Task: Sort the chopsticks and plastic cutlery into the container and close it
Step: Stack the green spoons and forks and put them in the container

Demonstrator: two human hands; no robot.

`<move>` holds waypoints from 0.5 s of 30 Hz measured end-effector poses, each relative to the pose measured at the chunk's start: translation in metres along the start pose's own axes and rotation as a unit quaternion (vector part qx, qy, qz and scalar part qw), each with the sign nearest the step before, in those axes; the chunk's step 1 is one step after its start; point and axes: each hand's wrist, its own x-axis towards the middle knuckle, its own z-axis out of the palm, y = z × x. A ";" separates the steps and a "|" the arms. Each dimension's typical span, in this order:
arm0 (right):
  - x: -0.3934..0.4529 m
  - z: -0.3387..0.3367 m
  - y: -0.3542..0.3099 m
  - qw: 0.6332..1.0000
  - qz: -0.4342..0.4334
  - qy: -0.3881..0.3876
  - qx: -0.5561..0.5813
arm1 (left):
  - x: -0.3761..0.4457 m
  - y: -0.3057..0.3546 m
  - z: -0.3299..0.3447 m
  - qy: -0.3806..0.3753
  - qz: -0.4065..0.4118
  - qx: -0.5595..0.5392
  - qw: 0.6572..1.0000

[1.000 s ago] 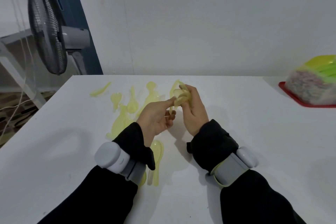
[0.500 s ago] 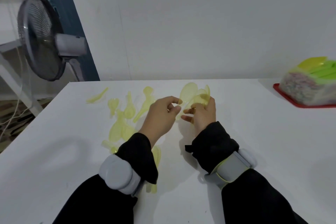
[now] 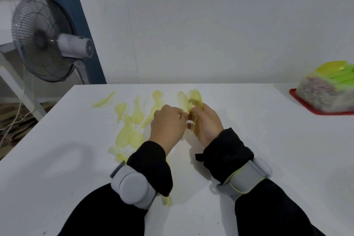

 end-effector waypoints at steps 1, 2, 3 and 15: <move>0.000 0.000 0.002 1.000 -0.008 -0.010 -0.019 | 0.001 0.000 -0.001 -0.002 -0.010 -0.026 1.000; 0.000 0.001 0.003 0.999 -0.018 -0.018 -0.043 | 0.001 0.002 -0.002 -0.008 -0.021 -0.059 0.998; 0.000 0.001 0.004 0.997 -0.027 -0.021 -0.066 | 0.000 0.003 -0.003 -0.019 -0.032 -0.095 0.995; -0.005 0.003 0.005 0.998 0.019 -0.046 -0.035 | -0.002 0.010 -0.004 -0.179 -0.133 -0.350 0.910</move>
